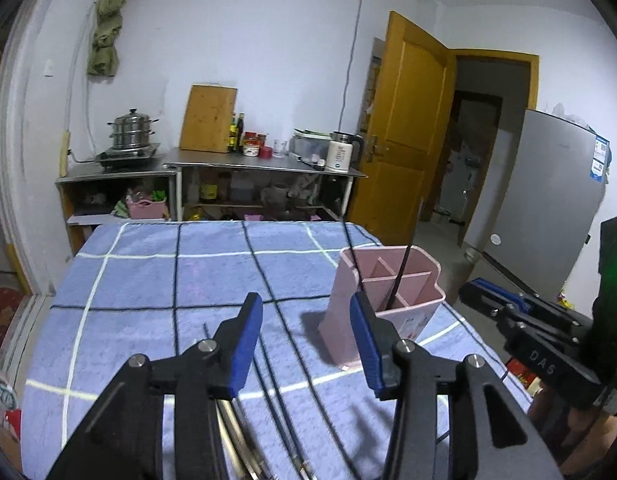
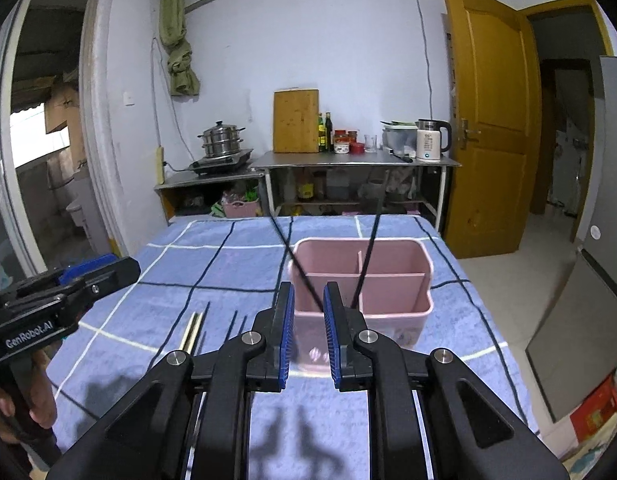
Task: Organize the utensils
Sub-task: 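Withdraw both tools from the basket back over the remaining chopsticks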
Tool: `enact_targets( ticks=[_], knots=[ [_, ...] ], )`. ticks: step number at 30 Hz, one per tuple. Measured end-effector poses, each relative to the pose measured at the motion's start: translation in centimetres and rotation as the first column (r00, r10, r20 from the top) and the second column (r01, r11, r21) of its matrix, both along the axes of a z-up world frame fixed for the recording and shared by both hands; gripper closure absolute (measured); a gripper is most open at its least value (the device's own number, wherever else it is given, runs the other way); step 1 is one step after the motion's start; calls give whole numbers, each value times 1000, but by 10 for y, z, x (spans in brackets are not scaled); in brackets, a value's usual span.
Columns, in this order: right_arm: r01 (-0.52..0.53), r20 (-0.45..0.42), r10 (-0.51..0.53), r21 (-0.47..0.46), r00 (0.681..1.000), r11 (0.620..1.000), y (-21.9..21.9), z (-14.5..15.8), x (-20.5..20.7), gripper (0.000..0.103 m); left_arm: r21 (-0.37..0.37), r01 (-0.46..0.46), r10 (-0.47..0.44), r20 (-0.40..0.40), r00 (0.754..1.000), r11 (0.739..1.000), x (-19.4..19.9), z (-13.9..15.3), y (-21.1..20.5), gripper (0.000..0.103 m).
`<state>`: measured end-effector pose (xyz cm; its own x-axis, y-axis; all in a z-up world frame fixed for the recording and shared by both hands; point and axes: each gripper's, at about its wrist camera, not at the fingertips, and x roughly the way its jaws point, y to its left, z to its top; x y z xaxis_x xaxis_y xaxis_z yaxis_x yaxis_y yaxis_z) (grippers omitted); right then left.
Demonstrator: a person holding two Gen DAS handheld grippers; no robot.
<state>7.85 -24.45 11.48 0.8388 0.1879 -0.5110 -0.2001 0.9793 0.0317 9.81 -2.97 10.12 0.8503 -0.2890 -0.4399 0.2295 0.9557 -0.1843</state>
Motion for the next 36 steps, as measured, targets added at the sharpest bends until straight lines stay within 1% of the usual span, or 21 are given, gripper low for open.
enact_targets(
  ticks=[6,8,11,14,16,19,23,26,28,29,30,33,35,36],
  knots=[
    [-30,-16,30,-5,999,1000,11,-8,-11,87,38,-50,51,-18,999,998,-20,-19,12,56],
    [-43,-22,42,-16,999,999,16,-13,-13,87,38,-61,62,-21,998,997,-25,-23,16,56],
    [-57,-32,56,-8,998,998,19,-16,-14,87,32,-75,77,-39,996,997,-28,-29,22,56],
    [-69,-48,69,2,996,998,23,-21,-13,87,38,-76,77,-50,996,996,-33,-36,26,56],
    [-89,-71,89,9,994,996,27,-30,-14,87,33,-68,70,-60,996,997,-35,-40,28,56],
    [-100,-85,101,16,991,995,30,-34,-13,87,35,-71,74,-88,993,997,-33,-49,31,56],
    [-121,-119,123,24,985,992,37,-47,-8,87,39,-73,78,-132,988,997,-28,-62,35,56],
    [-131,-139,135,37,981,991,39,-54,-5,87,24,-53,57,-171,984,998,-22,-74,37,63],
    [-136,-168,142,44,976,990,43,-62,0,87,24,-46,50,-195,980,999,-18,-81,37,73],
    [-147,-192,154,50,969,988,47,-71,5,87,12,-40,42,-212,976,999,-15,-86,38,76],
    [-147,-192,154,50,969,988,47,-71,5,87,-1,-38,36,-231,972,999,-11,-90,39,80],
    [-160,-232,172,69,958,985,52,-86,13,87,-17,-44,38,-266,963,999,-3,-102,44,84],
    [-163,-277,179,83,944,983,57,-102,25,87,-39,-44,31,-284,958,998,1,-107,47,85],
    [-163,-277,179,83,944,983,57,-102,25,87,-37,-47,35,-288,957,998,2,-109,48,85]
  ],
)
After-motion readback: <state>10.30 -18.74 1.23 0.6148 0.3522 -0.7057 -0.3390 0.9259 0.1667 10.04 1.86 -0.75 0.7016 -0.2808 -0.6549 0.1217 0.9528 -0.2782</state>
